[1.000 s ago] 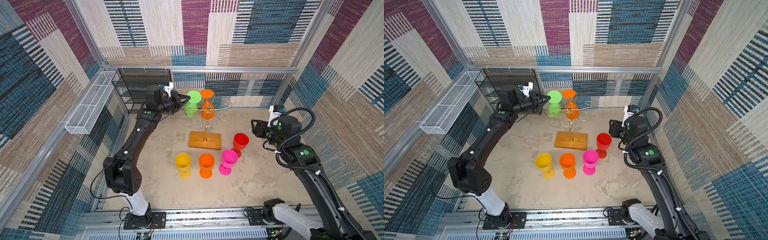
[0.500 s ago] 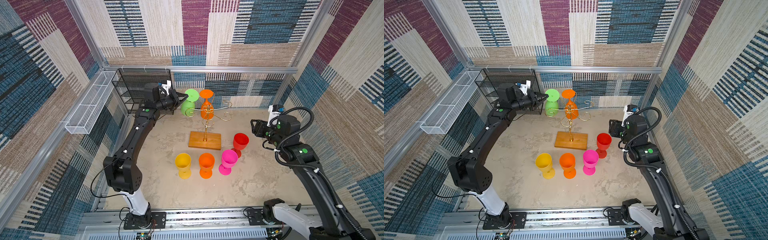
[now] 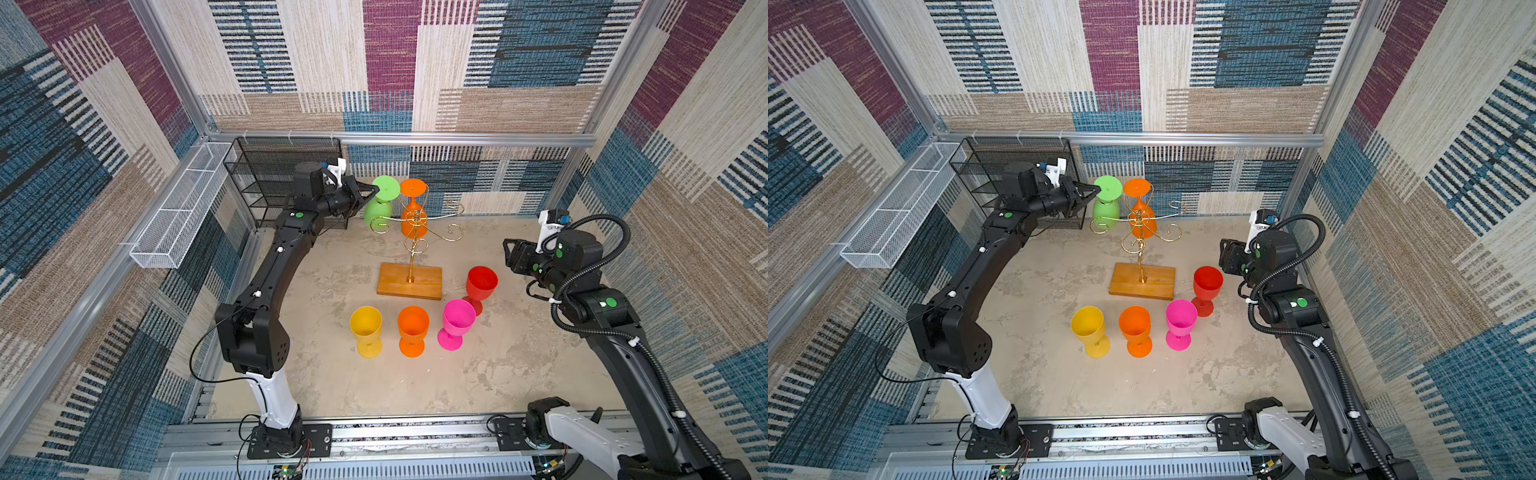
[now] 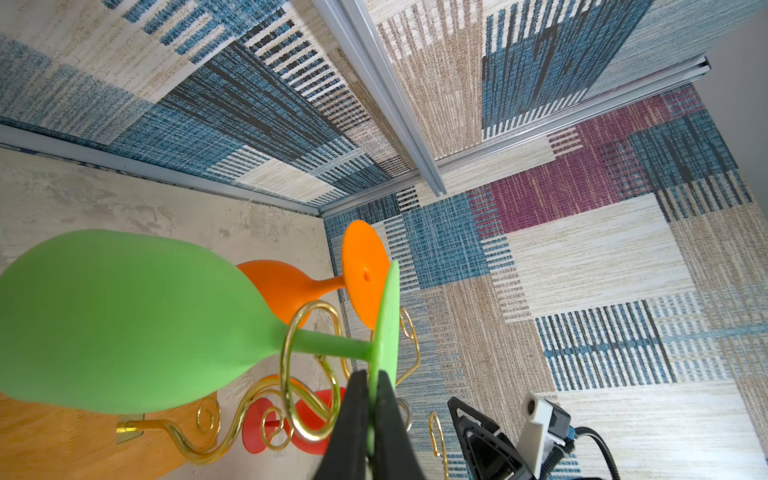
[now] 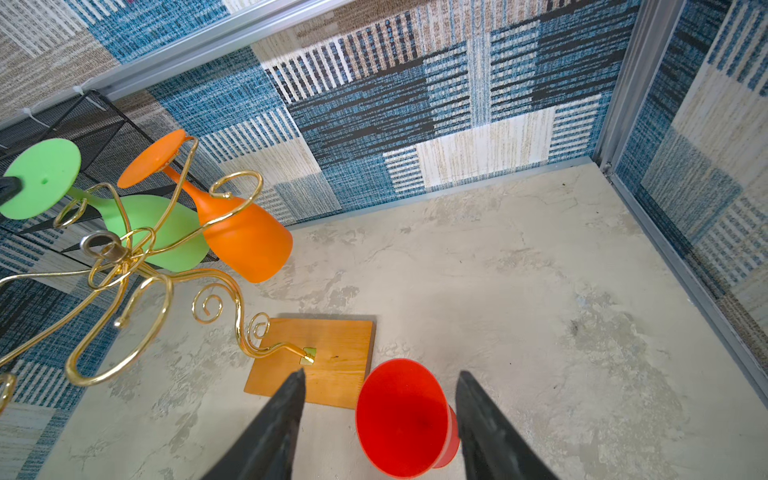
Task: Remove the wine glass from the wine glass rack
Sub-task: 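Close the left gripper on the green glass's foot on the rack, then lift the green glass up off the rack with the left gripper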
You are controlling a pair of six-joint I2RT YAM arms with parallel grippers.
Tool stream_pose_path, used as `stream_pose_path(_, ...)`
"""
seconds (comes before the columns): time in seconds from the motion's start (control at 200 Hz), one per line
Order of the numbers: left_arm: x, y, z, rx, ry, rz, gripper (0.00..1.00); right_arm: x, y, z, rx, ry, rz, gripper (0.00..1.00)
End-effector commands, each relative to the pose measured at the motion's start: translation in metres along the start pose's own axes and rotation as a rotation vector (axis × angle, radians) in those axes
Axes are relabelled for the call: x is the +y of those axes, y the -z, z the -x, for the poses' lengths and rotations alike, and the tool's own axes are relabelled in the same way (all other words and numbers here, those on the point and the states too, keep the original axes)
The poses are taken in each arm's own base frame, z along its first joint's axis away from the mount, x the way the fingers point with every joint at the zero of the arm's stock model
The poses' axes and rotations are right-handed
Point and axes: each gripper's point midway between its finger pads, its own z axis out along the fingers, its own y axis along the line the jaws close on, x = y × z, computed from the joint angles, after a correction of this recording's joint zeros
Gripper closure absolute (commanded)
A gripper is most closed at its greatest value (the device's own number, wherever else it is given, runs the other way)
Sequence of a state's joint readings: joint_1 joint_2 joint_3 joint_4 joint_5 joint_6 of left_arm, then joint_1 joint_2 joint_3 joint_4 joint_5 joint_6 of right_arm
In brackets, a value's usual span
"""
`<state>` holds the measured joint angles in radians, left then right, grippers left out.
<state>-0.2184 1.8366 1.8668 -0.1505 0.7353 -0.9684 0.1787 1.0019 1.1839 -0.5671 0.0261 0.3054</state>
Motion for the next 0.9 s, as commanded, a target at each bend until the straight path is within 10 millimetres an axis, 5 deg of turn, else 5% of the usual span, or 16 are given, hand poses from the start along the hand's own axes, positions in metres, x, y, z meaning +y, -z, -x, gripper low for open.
stream_pose_path(0.0, -0.008, -0.003, 0.001, 0.002, -0.039, -0.023, 1.00, 0.005, 0.001, 0.007, -0.029, 0.008, 0.026, 0.41)
stream_pose_path(0.371, -0.021, -0.012, -0.015, 0.052, -0.048, -0.057, 1.00, 0.003, 0.004, 0.006, -0.034, 0.009, 0.021, 0.41)
stream_pose_path(0.891, -0.025, 0.017, -0.045, 0.090, -0.055, -0.027, 1.00, 0.002, 0.002, 0.003, -0.027, 0.004, 0.027, 0.41)
